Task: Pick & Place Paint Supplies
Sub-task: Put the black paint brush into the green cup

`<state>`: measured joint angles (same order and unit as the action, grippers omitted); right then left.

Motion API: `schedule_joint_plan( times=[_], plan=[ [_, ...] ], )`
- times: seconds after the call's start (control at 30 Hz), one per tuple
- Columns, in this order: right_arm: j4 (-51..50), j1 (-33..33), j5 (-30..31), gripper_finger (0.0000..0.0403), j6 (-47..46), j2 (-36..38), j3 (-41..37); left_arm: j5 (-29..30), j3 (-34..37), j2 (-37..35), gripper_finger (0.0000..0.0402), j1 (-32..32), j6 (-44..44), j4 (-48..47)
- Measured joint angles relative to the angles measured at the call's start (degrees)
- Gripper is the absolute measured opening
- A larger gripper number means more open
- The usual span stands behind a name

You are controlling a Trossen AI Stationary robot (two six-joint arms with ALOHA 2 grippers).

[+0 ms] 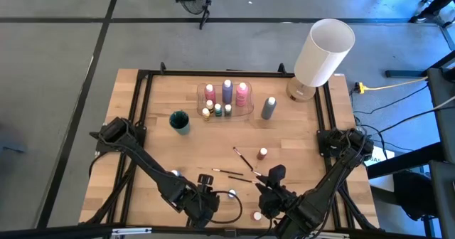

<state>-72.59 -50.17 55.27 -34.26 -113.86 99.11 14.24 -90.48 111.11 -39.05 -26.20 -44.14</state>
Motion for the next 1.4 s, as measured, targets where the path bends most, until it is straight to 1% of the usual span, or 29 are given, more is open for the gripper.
schedule_joint_plan(
  times=[0.23,0.4,0.53,0.63,0.93,1.1,1.23,1.4],
  plan=[
    [-0.8,0.0,-0.5,0.0144,-1.6,0.0,0.0,0.4,0.0,0.2,0.0185,0.2,0.0,0.0],
    [-1.3,-0.1,-0.5,0.0144,-2.9,0.0,0.0,0.9,0.0,2.6,0.0184,0.2,1.3,-0.1],
    [-3.4,-0.1,-0.5,0.0144,-5.5,0.0,0.0,-1.4,0.0,4.4,0.0184,0.2,3.8,-0.3],
    [-4.9,-0.1,-0.5,0.0144,-7.3,0.0,0.0,-1.8,0.0,4.7,0.0185,0.2,4.5,-0.3],
    [-5.0,-0.1,-0.5,0.0144,-7.5,0.0,0.0,-3.9,0.2,5.2,0.0184,0.9,4.0,-0.2],
    [-5.0,-0.1,-0.5,0.0144,-7.5,0.0,0.0,-5.8,2.5,5.2,0.0184,2.4,4.0,1.7],
    [-5.0,-0.2,-1.4,0.0144,-7.6,0.0,0.0,-3.5,3.0,5.2,0.0185,3.0,4.2,2.9],
    [-4.9,-0.2,-1.4,0.0144,-7.5,0.0,0.0,-3.4,3.7,5.2,0.0185,3.3,5.8,3.2]
  ],
)
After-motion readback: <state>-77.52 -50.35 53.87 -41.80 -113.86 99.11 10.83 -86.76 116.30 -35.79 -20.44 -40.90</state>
